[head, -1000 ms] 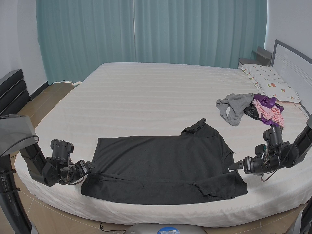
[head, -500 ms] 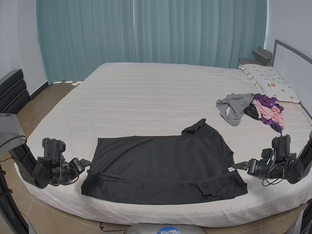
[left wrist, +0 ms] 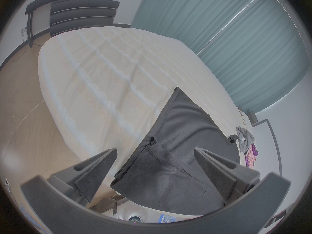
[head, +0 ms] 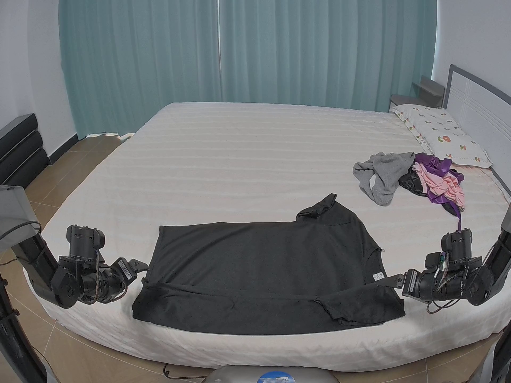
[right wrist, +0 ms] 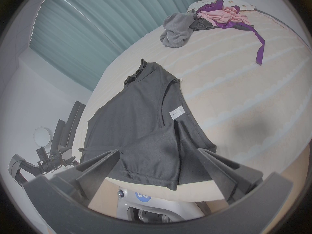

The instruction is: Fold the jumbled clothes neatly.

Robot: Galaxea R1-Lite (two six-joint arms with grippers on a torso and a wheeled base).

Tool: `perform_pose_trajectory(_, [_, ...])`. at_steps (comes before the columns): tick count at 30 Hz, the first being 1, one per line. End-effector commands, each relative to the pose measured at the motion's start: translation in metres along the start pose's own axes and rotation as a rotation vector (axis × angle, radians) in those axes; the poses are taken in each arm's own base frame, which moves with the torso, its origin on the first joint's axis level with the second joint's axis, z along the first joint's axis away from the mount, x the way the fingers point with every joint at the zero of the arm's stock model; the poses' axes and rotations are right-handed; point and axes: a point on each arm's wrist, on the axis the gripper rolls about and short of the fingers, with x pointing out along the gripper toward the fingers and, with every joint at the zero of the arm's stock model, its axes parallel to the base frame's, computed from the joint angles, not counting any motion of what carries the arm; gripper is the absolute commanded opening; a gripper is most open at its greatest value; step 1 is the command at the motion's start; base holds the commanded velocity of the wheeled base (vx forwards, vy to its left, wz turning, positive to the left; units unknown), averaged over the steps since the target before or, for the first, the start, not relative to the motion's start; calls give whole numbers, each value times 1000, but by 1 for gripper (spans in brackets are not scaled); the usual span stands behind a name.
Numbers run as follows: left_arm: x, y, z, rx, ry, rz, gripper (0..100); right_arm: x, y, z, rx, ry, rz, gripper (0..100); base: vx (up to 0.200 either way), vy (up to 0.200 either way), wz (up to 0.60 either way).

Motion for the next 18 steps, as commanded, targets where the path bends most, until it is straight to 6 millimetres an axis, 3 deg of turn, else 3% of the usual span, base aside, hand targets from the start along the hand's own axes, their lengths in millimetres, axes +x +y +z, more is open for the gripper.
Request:
perform_pose_trajectory(1, [-1,0,-1,0,2,1,100,2,-1,-1,3,9,-4,100,0,0,0])
perform_pose_trajectory(18, [-2,2,8,-54,-22,-7,100,5,-1,-4,-5,23,-11,100,0,0,0])
